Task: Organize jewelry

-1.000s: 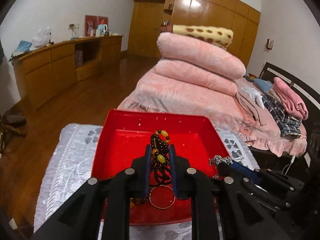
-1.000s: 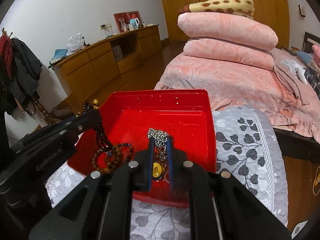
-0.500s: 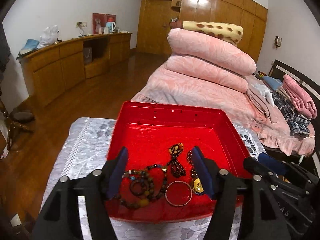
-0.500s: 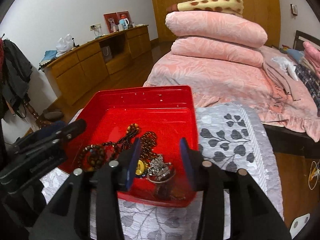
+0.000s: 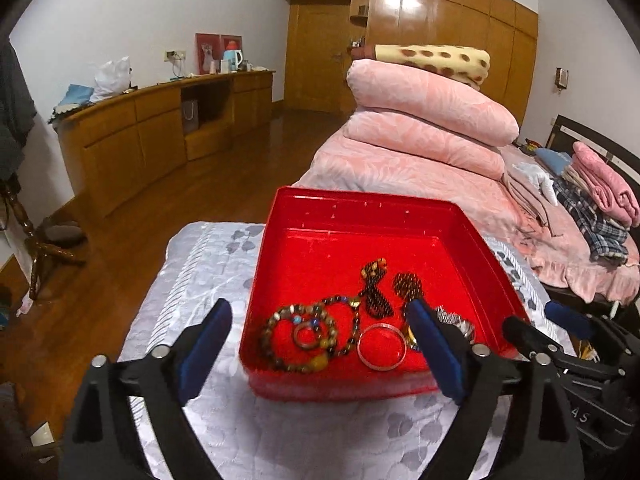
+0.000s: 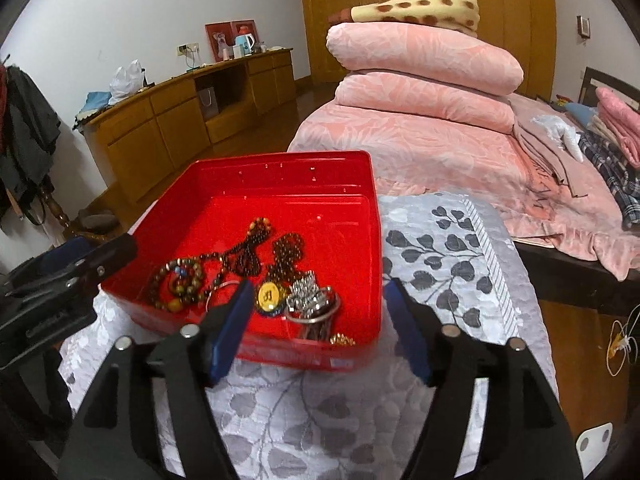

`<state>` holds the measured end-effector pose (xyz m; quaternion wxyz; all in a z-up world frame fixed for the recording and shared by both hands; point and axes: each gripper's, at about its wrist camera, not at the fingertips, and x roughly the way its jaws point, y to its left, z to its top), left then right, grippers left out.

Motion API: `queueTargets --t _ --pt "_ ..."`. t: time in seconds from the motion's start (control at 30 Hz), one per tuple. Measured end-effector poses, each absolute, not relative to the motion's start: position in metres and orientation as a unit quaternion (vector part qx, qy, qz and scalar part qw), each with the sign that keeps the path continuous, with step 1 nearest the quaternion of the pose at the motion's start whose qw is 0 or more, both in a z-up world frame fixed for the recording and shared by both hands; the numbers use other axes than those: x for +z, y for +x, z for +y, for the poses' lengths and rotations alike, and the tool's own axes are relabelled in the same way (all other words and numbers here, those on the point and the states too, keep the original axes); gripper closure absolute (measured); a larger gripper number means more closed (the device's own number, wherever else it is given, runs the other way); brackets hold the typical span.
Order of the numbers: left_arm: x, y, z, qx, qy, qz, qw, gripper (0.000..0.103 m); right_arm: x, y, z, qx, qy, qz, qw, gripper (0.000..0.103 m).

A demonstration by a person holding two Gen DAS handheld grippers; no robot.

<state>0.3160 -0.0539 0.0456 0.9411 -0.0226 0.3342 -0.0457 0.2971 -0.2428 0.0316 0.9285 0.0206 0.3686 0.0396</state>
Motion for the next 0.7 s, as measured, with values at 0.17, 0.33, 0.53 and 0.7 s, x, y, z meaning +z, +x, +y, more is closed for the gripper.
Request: queueTargets --t 0.17,0.33,0.53,0.7 --pt "0.042 0.299 -0.052 -0.041 -0.010 0.332 0.943 0.009 0.030 0.282 -0.240 0.042 0.009 0.365 0.930 0.014" --pt "0.043 0.277 -0.049 -0.037 0.001 0.317 0.948 0.007 0.031 0.262 -0.241 0.038 0.008 0.358 0.933 0.009" --pt "0.049 0.245 -0.043 -0.041 -0.006 0.298 0.954 0.006 0.039 0.228 -0.241 0.035 0.003 0.331 0.943 0.006" --pt "0.063 0.215 -0.040 -0.043 -0.013 0.271 0.962 0.006 0.052 0.199 -0.242 0.040 0.011 0.305 0.951 0.005"
